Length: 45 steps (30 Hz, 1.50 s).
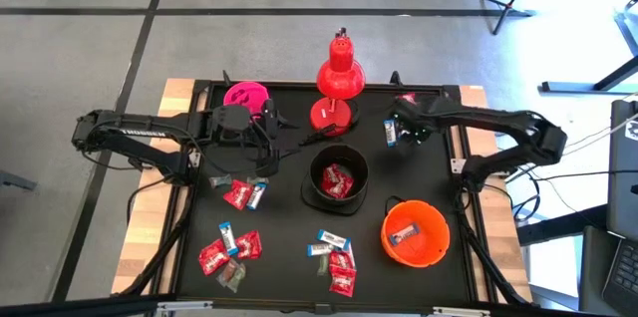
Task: Organize candy in baskets
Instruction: Put the white chocolate into the orange bucket
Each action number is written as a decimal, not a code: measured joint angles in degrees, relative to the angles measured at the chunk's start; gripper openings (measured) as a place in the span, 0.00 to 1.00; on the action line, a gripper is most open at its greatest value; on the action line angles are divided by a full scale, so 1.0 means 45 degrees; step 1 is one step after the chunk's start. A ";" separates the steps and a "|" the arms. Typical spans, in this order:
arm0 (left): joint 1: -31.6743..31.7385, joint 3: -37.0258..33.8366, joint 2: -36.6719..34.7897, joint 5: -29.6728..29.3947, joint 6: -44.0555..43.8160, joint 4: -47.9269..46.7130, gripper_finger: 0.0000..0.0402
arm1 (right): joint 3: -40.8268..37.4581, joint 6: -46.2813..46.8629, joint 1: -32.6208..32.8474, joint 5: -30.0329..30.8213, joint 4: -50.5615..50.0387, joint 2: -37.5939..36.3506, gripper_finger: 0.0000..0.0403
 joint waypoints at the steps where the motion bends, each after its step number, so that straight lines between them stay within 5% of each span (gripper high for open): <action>1: 0.0000 0.0000 0.0005 0.0000 0.0002 0.0000 0.71 | -0.0139 0.0044 -0.0061 -0.0091 0.0072 0.0295 0.48; 18: 0.0000 0.0000 0.0010 0.0000 -0.0006 -0.0059 0.71 | -0.1182 -0.0748 -0.2665 -0.0605 0.2474 0.1277 0.49; 29: 0.0003 0.0000 0.0010 -0.0005 -0.0050 -0.0107 0.71 | -0.1777 -0.1038 -0.2851 -0.1192 0.2941 0.1209 0.48; 40: 0.0002 0.0000 0.0010 -0.0005 -0.0327 -0.0251 0.71 | -0.1757 -0.1339 -0.2837 -0.1221 0.2727 0.1185 0.13; 45: 0.0005 0.0000 0.0010 -0.0005 -0.0327 -0.0253 0.71 | -0.1271 -0.1327 -0.2837 -0.1200 0.1756 0.0942 0.09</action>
